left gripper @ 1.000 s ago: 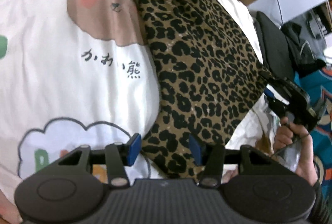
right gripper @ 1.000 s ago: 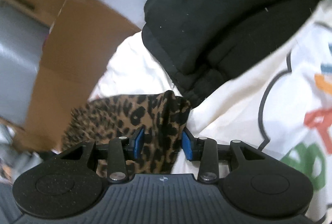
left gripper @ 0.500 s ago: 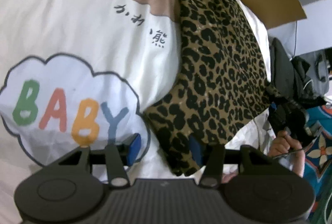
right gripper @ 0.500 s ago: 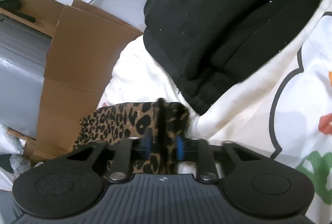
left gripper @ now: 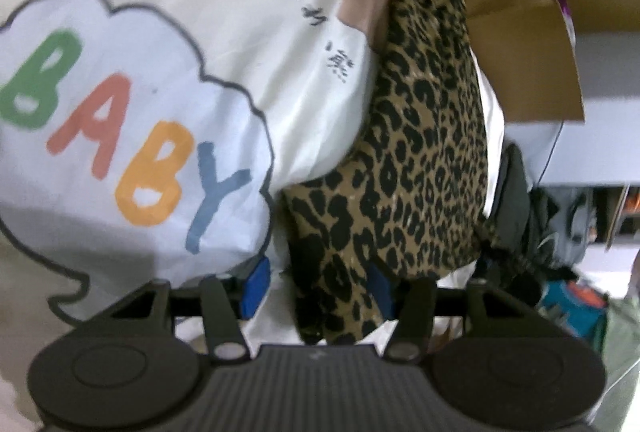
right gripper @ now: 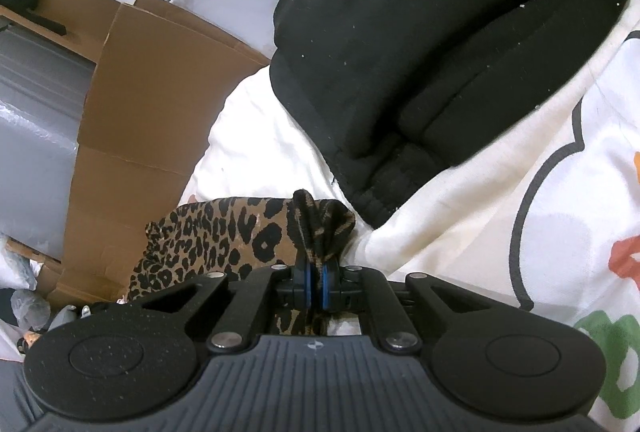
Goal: Fold clothes
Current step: 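Hold the garment edge with the right tool while the left tool grips it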
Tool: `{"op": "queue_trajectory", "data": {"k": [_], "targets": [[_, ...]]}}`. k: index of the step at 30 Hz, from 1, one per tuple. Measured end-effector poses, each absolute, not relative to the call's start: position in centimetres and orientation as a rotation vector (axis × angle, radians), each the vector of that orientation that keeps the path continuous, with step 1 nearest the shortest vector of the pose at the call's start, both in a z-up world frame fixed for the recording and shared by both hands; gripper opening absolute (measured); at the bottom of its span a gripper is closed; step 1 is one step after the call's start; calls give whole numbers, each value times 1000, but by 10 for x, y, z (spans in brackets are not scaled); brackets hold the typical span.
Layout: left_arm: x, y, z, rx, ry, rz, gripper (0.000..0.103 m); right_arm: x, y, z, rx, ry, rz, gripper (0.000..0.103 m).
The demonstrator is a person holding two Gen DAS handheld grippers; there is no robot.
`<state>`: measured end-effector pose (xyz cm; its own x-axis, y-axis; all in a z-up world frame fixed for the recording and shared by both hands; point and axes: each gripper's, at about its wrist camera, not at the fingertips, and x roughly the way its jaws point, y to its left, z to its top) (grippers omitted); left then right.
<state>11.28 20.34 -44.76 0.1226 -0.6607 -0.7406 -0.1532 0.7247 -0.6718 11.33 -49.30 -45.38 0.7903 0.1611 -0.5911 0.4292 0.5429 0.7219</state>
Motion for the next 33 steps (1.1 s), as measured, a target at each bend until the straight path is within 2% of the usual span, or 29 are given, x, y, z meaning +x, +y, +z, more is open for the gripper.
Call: {"op": "queue_trajectory", "data": {"k": [12, 14, 16, 19, 22, 23, 33], "targets": [[95, 201, -460, -820, 1447, -431, 58, 114, -490, -453, 996, 667, -178, 3], [97, 197, -462, -834, 1441, -443, 73, 114, -490, -453, 996, 669, -176, 3], [99, 193, -463, -843, 1437, -452, 80, 114, -491, -453, 997, 671, -171, 3], [98, 194, -462, -870, 1429, -450, 77, 114, -492, -453, 998, 672, -169, 4], [97, 202, -463, -960, 1423, -458, 62, 114, -492, -454, 999, 670, -170, 4], [97, 204, -463, -981, 1421, -469, 60, 114, -492, -454, 999, 670, -169, 3], [97, 221, -467, -1124, 1413, -466, 58, 114, -493, -453, 1005, 671, -170, 3]]}}
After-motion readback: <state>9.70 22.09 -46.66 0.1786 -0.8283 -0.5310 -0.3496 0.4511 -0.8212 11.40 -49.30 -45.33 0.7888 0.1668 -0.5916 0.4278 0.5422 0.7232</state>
